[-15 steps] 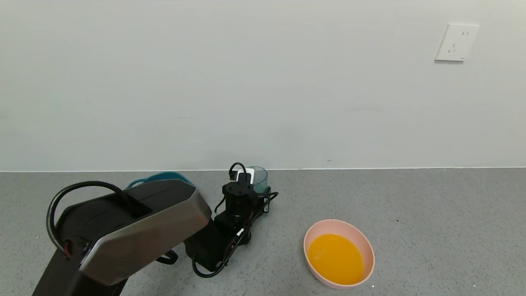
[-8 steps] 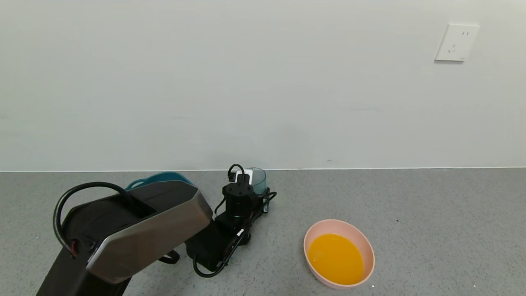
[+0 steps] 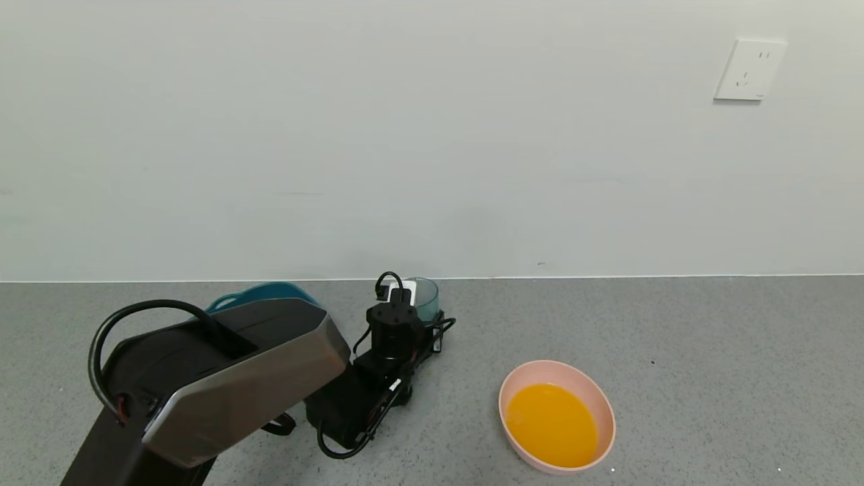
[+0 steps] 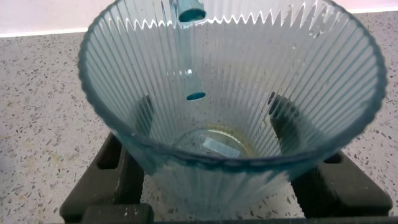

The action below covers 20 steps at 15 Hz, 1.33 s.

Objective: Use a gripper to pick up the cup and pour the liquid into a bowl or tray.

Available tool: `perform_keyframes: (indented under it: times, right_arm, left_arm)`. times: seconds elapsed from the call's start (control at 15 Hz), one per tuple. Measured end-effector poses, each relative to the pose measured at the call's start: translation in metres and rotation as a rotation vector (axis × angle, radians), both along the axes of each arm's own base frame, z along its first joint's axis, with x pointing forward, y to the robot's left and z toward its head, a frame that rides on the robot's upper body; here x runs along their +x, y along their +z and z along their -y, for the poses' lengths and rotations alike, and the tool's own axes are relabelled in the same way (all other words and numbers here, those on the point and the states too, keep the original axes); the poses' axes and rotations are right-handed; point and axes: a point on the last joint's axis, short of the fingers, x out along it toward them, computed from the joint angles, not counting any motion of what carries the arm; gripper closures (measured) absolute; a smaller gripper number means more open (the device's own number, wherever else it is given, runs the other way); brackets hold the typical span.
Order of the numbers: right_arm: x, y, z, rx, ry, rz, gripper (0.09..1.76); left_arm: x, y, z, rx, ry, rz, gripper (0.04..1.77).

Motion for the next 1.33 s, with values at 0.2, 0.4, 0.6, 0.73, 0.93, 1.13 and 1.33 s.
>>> perform_keyframes:
  times: [0.2,0.4,0.6,0.73,0.93,1.13,1.33]
  right_arm:
    - [0.000,0.000,0.000,0.000,0.000,0.000,0.14]
    - [0.000,0.000,0.000,0.001,0.000,0.000,0.14]
    - [0.000,0.000,0.000,0.000,0.000,0.000,0.14]
    - [0.000,0.000,0.000,0.000,0.000,0.000,0.14]
    - [0.000,0.000,0.000,0.001,0.000,0.000,0.14]
    - [0.000,0.000,0.000,0.000,0.000,0.000,0.14]
    - [0.000,0.000,0.000,0.001,0.000,0.000,0.14]
  left_arm:
    - [-0.002,-0.001,0.000,0.006,-0.002,-0.002,0.37]
    - [-0.007,-0.001,0.002,0.011,-0.014,-0.011,0.28]
    - [-0.016,0.003,-0.001,0.042,-0.025,-0.044,0.22]
    - [-0.023,0.014,-0.005,0.066,-0.032,-0.073,0.19]
    - [-0.041,0.047,-0.010,0.083,-0.045,-0.101,0.16]
    - [-0.069,0.096,-0.022,0.103,-0.067,-0.135,0.14]
    - [-0.105,0.153,-0.045,0.104,-0.095,-0.150,0.12]
